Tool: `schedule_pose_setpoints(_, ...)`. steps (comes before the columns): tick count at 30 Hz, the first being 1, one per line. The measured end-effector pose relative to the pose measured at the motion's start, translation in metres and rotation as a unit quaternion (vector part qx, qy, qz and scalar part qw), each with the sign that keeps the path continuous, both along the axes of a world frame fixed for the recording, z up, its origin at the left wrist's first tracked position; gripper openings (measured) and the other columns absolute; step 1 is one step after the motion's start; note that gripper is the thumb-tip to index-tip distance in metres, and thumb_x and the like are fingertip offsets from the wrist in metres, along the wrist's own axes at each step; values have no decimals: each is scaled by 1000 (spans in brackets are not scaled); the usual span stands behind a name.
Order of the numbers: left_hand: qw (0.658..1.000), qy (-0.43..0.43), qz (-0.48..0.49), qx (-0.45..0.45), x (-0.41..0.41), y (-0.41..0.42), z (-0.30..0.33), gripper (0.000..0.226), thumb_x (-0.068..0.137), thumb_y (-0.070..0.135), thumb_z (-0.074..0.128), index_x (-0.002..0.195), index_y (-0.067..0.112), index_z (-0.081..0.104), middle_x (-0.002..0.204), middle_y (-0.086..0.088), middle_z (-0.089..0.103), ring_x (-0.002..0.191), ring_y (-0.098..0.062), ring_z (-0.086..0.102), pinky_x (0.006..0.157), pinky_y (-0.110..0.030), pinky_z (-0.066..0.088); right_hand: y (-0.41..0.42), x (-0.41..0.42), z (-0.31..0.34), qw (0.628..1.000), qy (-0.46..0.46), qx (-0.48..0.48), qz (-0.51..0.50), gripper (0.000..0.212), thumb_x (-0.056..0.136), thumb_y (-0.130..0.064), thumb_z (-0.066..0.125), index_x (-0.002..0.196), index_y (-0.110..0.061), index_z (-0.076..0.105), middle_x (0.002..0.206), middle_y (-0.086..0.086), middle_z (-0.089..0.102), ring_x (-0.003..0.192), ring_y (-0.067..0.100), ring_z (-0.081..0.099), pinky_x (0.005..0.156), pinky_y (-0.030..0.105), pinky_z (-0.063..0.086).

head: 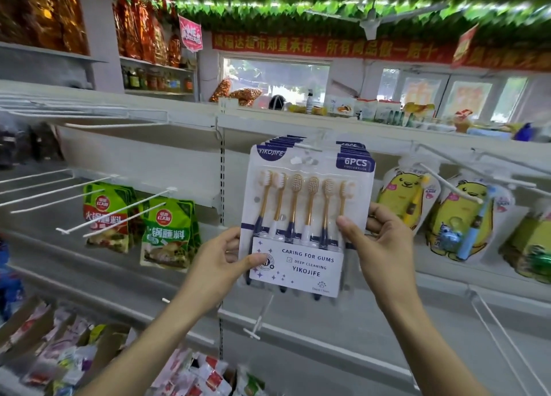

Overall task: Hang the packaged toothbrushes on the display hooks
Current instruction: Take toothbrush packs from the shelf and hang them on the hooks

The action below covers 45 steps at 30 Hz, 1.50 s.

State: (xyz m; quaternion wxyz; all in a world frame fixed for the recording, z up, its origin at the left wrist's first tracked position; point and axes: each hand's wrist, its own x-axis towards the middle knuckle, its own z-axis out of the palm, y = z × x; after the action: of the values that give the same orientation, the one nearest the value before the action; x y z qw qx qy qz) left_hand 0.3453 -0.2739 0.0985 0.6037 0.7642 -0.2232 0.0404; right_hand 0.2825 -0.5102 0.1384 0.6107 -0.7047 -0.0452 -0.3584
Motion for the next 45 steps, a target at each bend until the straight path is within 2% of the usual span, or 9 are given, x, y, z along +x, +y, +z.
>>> schedule_pose_setpoints(4,1000,-7,-12,7,23,-13,-1,41,78,30,79,117,30,65,106,17,75,95,-6,72,91,-40,58,-9,20,-7,998,10,-22,-54,20,87,-16,75,105,-21,68,99,1,77,94,21,74,81,50,61)
schedule_pose_setpoints(8,999,-27,-15,30,32,-23,-3,36,86,18,74,102,44,55,84,52,59,85,27,57,72,1,44,-11,28,-11,991,11,-75,-112,18,88,-24,75,104,-18,69,98,-5,76,92,12,72,80,45,61)
schedule_pose_setpoints(12,998,-39,-19,44,41,-24,-11,35,87,25,74,102,49,53,85,56,55,88,32,51,70,4,39,-8,28,-13,987,3,-92,-133,20,88,-26,74,104,-16,68,97,-7,75,89,6,71,77,36,61)
schedule_pose_setpoints(16,997,-38,-4,65,47,-19,-13,23,83,42,74,104,42,65,94,40,68,90,20,61,75,-5,45,-5,27,-15,989,8,-76,-127,19,89,-26,73,105,-17,67,99,-6,75,92,8,72,76,32,60)
schedule_pose_setpoints(20,981,-40,20,190,48,-6,-23,57,74,75,61,99,25,73,95,11,77,79,4,69,78,-28,58,1,19,-16,989,23,-53,-133,21,88,-26,72,101,-12,63,97,-2,75,88,7,73,73,24,59)
schedule_pose_setpoints(23,943,-82,50,317,42,10,-35,45,85,69,56,90,30,77,85,12,76,70,4,63,74,-20,52,1,5,-25,973,39,-98,-203,22,89,-28,73,103,-17,61,89,-6,72,80,4,69,69,19,55)
schedule_pose_setpoints(27,901,-150,76,400,28,23,-49,41,95,57,51,80,28,77,73,10,73,70,-7,67,74,-31,57,-7,-25,-52,935,84,-195,-284,23,91,-23,72,112,-20,61,93,-10,70,84,3,67,76,27,57)
schedule_pose_setpoints(33,911,-275,-8,307,-7,6,-67,24,95,42,58,113,32,70,107,13,73,98,-12,69,84,-36,57,-5,-90,-94,865,162,-363,-306,29,94,-21,68,121,-14,60,115,0,64,108,18,60,90,26,44)
schedule_pose_setpoints(45,853,-396,-203,273,-96,-108,-85,52,87,42,63,135,29,49,134,12,53,127,-11,47,91,-30,53,-29,-234,-120,758,261,-487,-346,49,92,-27,69,137,-13,54,137,1,54,129,22,51,108,36,42)
